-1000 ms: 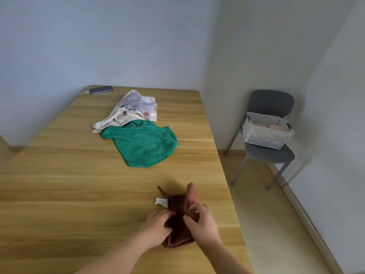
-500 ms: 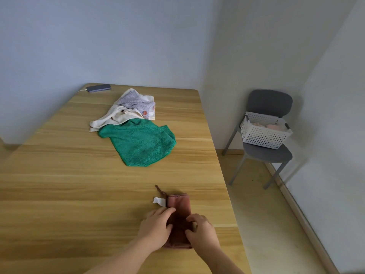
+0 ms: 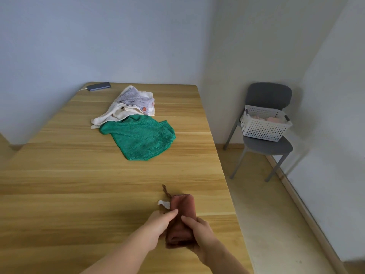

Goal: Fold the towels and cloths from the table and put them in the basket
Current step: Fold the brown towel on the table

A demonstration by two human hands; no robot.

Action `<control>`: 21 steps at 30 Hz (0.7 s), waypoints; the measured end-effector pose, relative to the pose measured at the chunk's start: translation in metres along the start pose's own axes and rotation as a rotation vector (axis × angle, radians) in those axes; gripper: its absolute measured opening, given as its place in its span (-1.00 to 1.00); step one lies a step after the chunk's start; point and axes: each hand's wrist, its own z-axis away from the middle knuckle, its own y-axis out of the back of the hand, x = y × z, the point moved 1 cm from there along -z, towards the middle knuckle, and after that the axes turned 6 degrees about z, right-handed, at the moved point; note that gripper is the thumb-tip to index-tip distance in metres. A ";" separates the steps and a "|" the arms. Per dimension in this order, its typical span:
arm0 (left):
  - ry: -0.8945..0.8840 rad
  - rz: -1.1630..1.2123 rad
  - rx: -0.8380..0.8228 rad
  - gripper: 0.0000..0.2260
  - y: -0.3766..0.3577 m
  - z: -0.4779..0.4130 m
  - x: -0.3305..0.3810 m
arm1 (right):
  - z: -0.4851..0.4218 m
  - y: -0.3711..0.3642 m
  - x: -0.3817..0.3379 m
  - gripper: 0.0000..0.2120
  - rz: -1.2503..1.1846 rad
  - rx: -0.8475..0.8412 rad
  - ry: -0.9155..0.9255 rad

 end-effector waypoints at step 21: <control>-0.313 -0.132 -0.315 -0.83 0.013 0.082 -0.014 | 0.086 -0.025 0.034 -0.72 0.125 0.434 0.106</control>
